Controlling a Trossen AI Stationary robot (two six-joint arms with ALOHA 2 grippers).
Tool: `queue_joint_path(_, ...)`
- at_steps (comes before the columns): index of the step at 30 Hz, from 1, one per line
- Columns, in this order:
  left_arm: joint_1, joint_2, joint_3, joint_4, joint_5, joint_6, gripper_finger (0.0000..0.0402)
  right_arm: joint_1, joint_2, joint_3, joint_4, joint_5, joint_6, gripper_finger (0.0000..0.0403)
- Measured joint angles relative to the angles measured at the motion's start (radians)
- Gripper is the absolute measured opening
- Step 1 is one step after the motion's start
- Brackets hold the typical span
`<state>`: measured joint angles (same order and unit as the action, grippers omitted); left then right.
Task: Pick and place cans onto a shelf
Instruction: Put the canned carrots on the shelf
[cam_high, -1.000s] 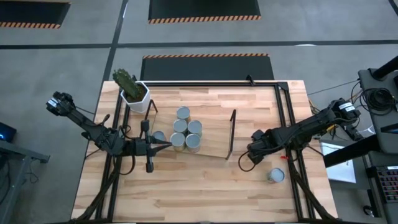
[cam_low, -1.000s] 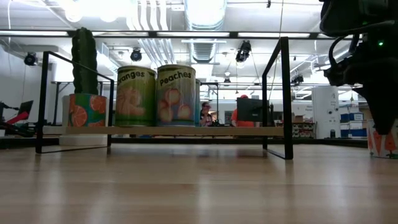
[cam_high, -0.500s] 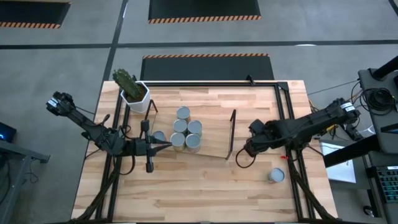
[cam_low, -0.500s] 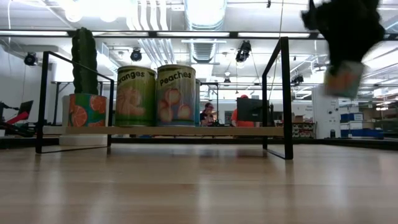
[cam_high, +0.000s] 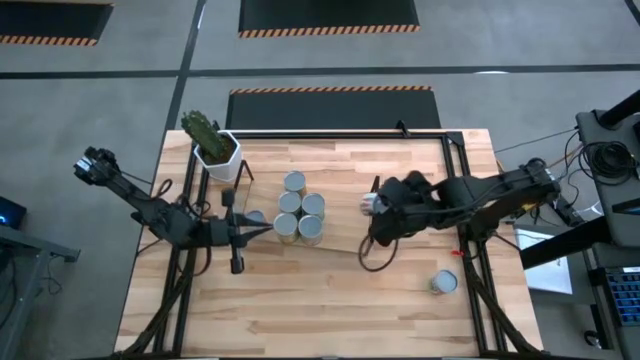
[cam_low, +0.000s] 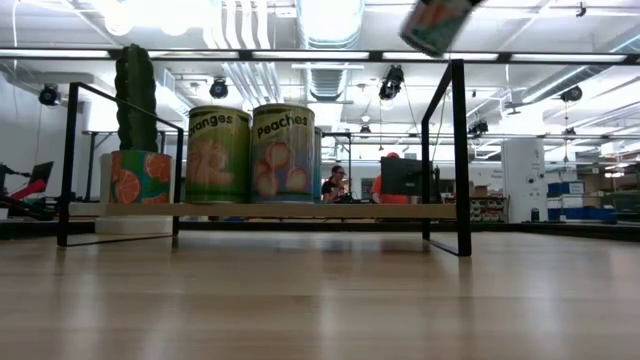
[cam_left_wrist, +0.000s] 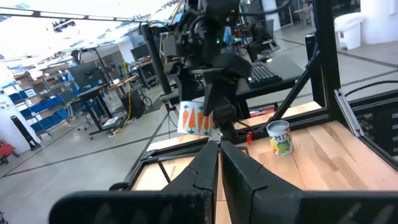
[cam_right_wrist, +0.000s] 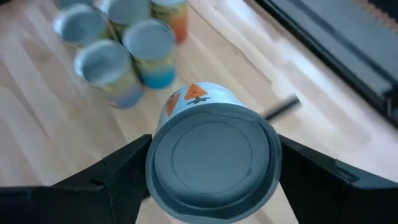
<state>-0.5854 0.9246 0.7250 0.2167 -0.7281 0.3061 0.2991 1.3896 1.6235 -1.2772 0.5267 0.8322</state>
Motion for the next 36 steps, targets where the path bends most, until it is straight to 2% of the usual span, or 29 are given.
queue_joint_path(10, 0.0, -0.013, 0.0, 0.052, -0.102, -0.021, 0.0, -0.105, 0.293, 0.397, 0.005, -0.021, -0.344, 0.0301)
queue_joint_path(20, -0.058, -0.085, -0.002, 0.117, -0.104, -0.031, 0.0, -0.262, 0.575, 0.727, 0.11, -0.222, -0.685, 0.0301)
queue_joint_path(27, -0.077, -0.16, -0.048, 0.115, -0.104, -0.025, 0.0, -0.345, 0.662, 0.724, 0.325, -0.34, -0.851, 0.0302)
queue_joint_path(36, -0.076, -0.217, -0.076, 0.113, -0.104, 0.0, 0.0, -0.381, 0.76, 0.726, 0.554, -0.385, -1.021, 0.0302)
